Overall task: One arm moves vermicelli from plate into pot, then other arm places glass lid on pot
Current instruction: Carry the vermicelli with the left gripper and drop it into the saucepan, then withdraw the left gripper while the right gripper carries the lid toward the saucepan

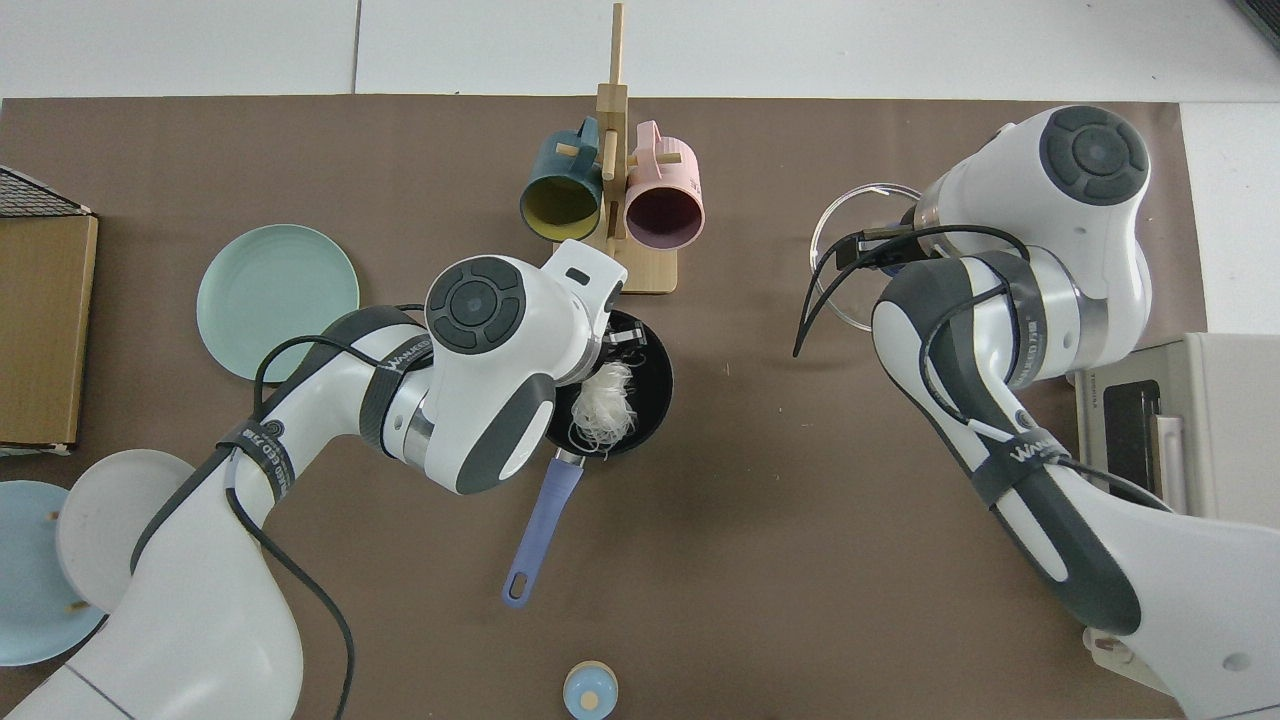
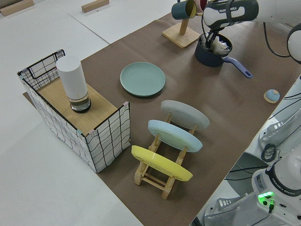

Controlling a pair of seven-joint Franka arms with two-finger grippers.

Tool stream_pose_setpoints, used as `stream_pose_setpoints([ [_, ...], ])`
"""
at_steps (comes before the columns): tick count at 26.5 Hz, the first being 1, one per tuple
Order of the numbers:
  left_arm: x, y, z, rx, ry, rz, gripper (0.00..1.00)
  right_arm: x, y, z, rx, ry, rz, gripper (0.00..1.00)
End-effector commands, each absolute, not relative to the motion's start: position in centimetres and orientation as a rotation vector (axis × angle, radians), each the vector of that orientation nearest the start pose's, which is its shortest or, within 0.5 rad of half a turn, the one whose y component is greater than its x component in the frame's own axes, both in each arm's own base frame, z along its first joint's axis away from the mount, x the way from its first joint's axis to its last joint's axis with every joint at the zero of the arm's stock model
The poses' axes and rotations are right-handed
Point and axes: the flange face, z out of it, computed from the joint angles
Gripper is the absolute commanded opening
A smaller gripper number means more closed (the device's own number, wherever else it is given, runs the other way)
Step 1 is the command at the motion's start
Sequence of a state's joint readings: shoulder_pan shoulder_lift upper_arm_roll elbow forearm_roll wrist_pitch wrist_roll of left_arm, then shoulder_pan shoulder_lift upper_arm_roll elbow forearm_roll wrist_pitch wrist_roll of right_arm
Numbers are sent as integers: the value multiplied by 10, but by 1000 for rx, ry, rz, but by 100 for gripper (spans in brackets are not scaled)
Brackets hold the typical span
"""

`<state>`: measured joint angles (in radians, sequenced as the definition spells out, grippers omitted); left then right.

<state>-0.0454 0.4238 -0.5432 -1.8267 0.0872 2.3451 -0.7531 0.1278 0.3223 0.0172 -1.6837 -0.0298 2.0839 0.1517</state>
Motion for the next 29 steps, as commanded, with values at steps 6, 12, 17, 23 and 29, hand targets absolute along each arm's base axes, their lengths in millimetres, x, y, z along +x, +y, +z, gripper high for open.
stream_pose_setpoints([
  [6,552,-340,331,-3312,-186,-135,74,585,80,438,-3151,-44,-75,0],
  [12,549,-343,358,-3224,-82,-140,100,558,77,436,-3110,1,-37,0],
  [17,565,-324,405,-3180,-100,-123,100,543,76,429,-3090,39,-16,0],
  [23,590,-269,477,-3206,-62,-9,100,540,80,429,-3089,79,-14,0],
  [29,583,-189,551,-3213,-19,-32,100,531,136,436,-3083,172,-25,0],
])
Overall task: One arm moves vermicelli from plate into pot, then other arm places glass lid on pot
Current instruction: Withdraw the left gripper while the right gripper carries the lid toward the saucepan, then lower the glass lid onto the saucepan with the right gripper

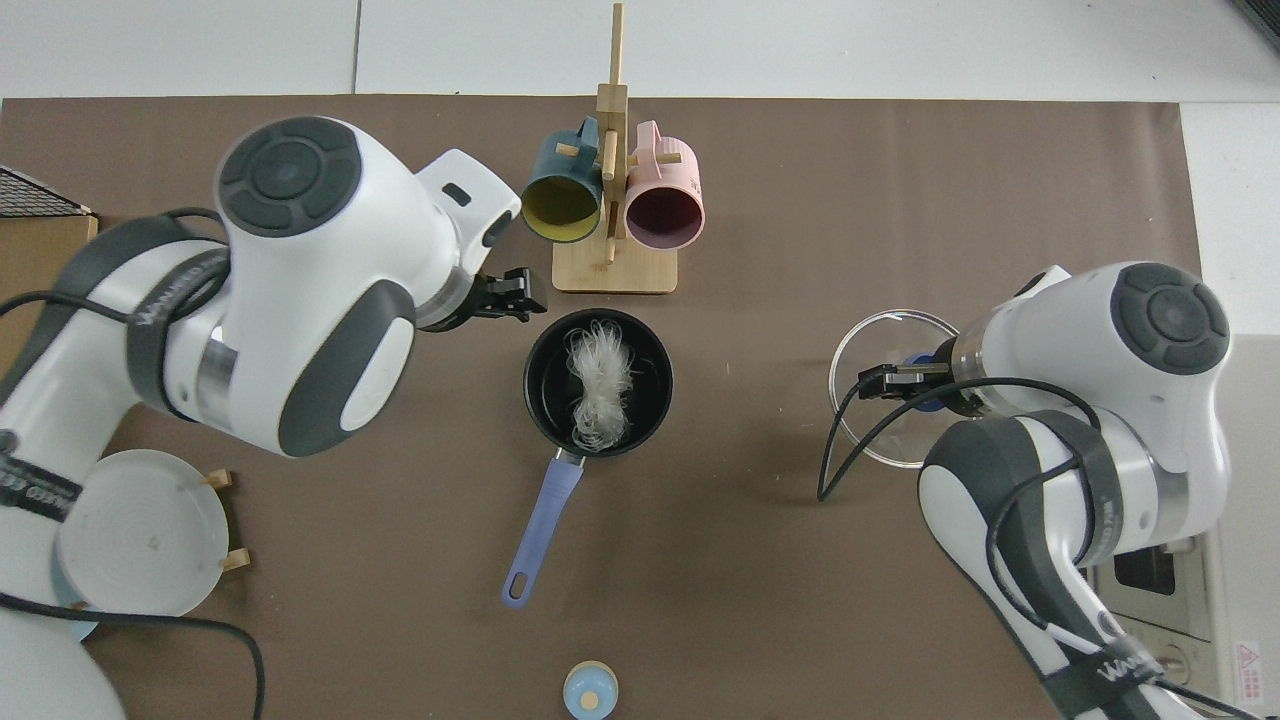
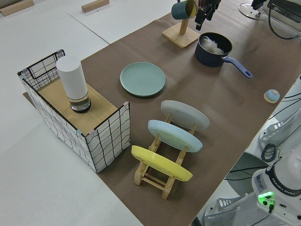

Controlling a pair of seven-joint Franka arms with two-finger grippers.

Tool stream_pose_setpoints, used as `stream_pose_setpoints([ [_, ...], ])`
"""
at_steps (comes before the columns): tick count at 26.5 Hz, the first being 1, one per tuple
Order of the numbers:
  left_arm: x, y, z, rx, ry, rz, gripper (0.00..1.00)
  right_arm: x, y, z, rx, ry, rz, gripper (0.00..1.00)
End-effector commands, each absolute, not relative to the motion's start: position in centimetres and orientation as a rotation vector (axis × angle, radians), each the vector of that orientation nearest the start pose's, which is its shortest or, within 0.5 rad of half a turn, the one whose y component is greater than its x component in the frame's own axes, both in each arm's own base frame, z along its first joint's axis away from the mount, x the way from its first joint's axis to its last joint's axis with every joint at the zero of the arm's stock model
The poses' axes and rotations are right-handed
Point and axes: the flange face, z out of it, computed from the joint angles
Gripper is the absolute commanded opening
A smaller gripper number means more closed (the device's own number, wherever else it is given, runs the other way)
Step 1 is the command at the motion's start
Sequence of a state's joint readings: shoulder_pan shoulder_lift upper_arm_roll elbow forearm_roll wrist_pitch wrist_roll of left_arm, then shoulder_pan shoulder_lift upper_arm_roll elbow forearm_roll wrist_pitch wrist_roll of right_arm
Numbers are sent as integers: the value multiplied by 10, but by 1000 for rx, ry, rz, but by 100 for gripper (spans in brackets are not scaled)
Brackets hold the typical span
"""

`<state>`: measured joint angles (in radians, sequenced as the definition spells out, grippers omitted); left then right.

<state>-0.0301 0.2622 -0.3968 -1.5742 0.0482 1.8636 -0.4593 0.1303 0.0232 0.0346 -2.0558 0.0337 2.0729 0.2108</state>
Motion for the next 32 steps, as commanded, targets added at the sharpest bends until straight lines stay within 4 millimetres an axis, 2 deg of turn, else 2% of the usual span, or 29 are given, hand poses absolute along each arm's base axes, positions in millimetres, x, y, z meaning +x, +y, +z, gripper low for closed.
stream_pose_setpoints([
  [1,582,-173,560,-3215,-15,-26,100,529,147,438,-3080,194,-32,0],
  [4,576,-126,583,-3213,27,-22,100,524,175,444,-3071,246,-46,0],
  [9,566,-60,603,-3193,157,2,100,522,214,450,-3054,306,-61,0],
  [13,560,-28,607,-3181,278,16,100,524,263,448,-3032,387,-56,0],
  [15,560,-14,607,-3180,247,15,100,532,282,446,-3039,407,-74,0],
  [18,562,-7,609,-3158,244,-5,100,539,312,442,-3040,448,-96,0],
  [22,563,-8,609,-3133,248,-7,100,534,342,423,-3048,492,-59,0],
  [32,562,-11,611,-3132,258,-5,100,562,419,425,-3036,561,-73,0],
])
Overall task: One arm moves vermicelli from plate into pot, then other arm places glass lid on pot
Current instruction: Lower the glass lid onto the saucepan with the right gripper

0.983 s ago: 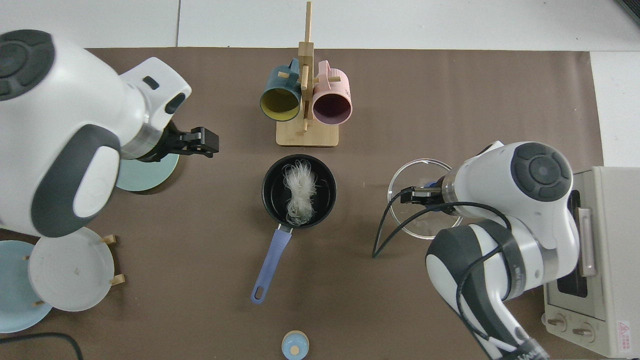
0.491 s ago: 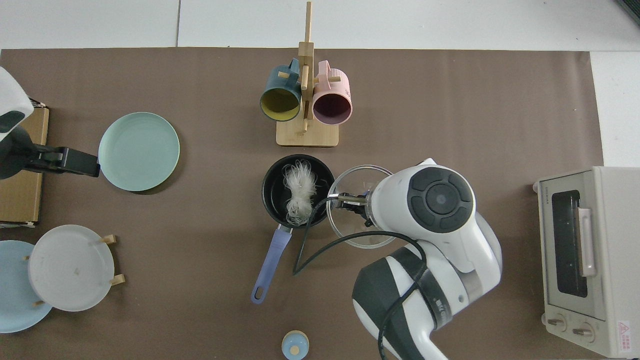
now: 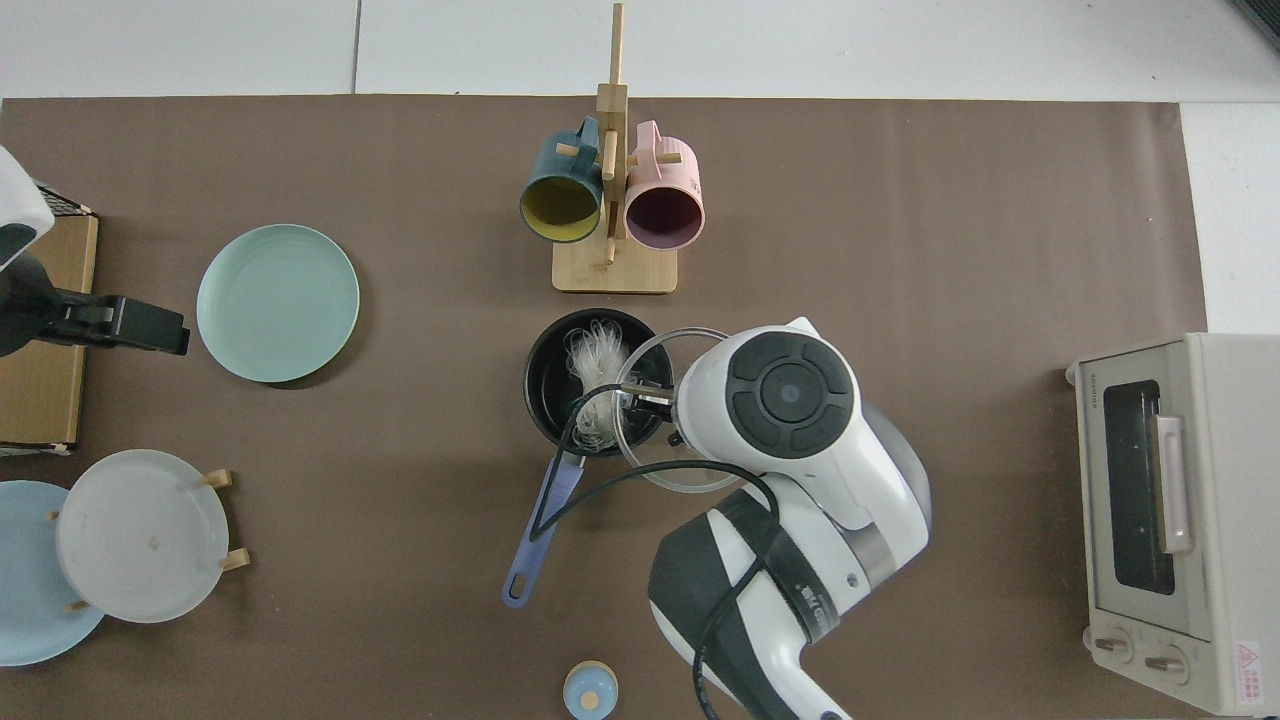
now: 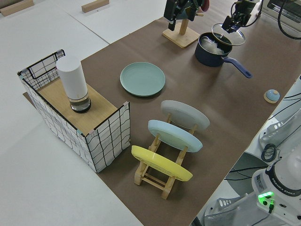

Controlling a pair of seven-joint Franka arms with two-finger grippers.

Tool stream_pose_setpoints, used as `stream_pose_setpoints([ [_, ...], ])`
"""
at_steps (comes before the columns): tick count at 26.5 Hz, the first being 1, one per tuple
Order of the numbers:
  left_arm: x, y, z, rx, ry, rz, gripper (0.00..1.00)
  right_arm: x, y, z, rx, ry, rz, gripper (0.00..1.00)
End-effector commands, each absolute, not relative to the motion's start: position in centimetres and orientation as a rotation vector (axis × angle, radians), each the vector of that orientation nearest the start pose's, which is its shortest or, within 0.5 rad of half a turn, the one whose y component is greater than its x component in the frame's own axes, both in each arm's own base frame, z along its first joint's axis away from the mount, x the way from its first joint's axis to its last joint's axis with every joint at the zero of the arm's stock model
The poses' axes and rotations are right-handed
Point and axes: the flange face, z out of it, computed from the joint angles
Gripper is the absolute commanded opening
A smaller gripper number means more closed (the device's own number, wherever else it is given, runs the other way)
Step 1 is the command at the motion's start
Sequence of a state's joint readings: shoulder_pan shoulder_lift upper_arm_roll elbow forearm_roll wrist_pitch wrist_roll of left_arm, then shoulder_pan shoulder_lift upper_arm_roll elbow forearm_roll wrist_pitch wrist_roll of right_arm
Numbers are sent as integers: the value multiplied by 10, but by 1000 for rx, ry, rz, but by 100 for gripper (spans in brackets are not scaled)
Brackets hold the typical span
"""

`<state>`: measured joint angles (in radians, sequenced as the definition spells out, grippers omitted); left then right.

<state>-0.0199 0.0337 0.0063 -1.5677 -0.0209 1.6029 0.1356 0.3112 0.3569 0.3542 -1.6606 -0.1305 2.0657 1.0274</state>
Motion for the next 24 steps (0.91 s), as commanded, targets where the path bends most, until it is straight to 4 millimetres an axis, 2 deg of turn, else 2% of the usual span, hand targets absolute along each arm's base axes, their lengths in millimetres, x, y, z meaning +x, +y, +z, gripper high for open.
stream_pose_setpoints([
  [1,562,-12,611,-3132,260,-7,100,564,423,423,-3035,571,-77,0],
  [7,562,-15,611,-3131,267,-7,100,574,429,406,-3035,597,-89,0],
  [14,561,-13,611,-3132,262,-5,100,581,428,399,-3022,605,-91,0],
  [24,561,-16,611,-3131,270,-5,100,579,427,388,-3058,600,-71,0],
])
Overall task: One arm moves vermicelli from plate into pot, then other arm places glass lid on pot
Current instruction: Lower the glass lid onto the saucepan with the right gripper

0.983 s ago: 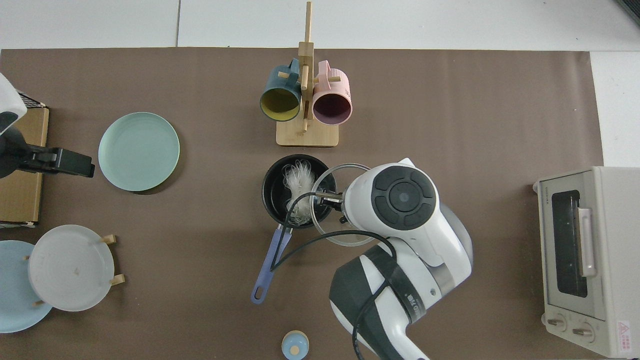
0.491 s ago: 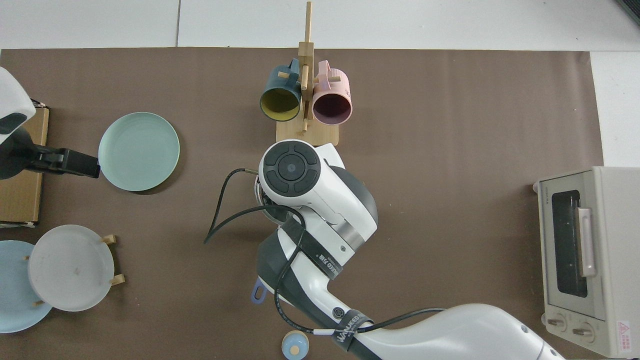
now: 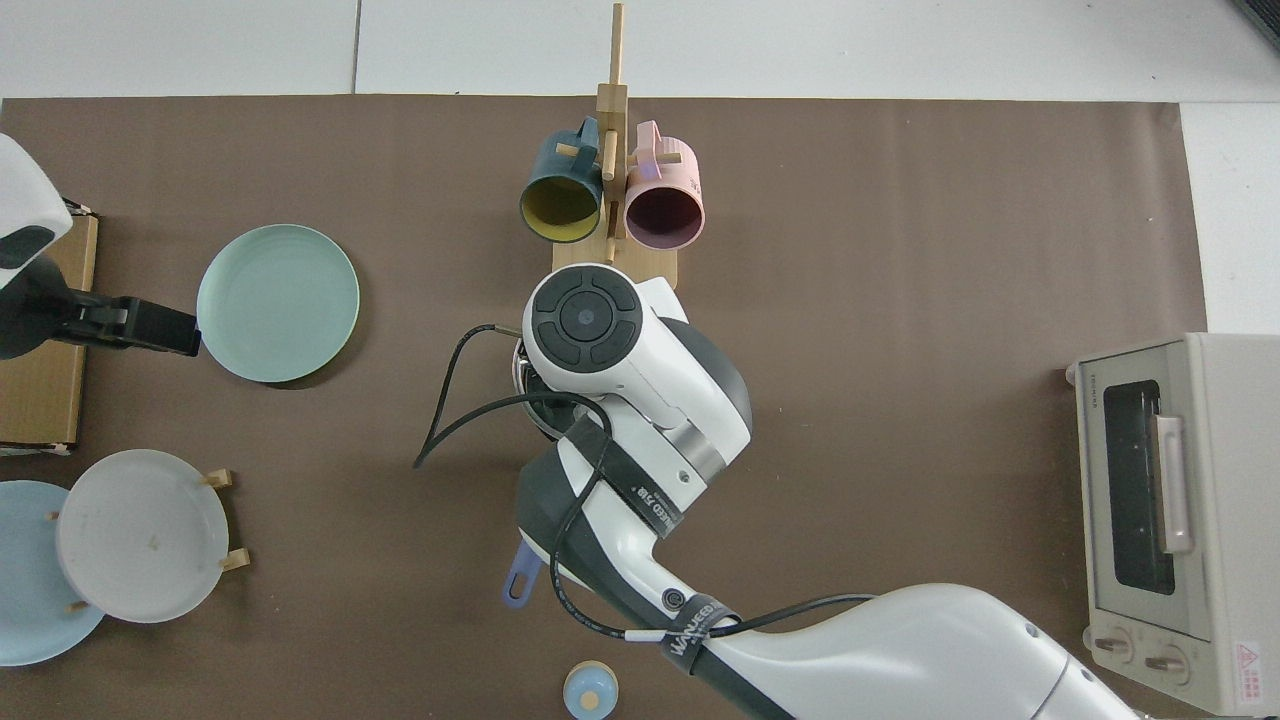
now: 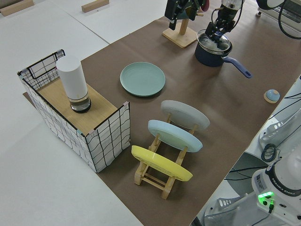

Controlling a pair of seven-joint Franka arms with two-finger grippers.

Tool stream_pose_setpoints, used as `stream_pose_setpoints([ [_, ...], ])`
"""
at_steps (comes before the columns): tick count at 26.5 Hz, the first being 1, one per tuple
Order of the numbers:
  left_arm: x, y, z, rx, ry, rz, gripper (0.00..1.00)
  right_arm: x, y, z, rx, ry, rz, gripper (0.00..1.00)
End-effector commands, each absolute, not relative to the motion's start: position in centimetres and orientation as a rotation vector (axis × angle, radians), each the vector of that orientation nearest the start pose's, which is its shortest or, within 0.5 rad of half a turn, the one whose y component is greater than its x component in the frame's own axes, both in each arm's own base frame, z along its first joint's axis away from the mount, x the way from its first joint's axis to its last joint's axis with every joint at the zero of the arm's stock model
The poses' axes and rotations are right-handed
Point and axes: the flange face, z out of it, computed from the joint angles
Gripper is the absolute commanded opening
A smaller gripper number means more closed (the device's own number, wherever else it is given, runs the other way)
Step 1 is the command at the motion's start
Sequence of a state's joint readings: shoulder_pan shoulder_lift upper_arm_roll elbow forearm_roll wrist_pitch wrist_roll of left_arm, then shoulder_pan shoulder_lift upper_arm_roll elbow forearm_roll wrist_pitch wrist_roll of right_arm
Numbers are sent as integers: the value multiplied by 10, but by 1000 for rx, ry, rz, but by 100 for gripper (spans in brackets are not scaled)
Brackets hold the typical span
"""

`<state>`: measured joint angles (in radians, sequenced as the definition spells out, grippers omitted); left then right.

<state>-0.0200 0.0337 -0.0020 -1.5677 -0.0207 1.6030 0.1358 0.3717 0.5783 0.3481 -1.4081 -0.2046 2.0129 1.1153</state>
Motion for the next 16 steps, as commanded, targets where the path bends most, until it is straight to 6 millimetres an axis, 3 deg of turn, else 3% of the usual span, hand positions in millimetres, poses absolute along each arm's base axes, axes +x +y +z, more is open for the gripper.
stream_pose_setpoints([
  [1,562,-15,612,-3131,267,-10,100,579,427,387,-3060,600,-68,0],
  [16,562,-15,611,-3131,267,-7,100,573,423,383,-3099,614,8,0],
])
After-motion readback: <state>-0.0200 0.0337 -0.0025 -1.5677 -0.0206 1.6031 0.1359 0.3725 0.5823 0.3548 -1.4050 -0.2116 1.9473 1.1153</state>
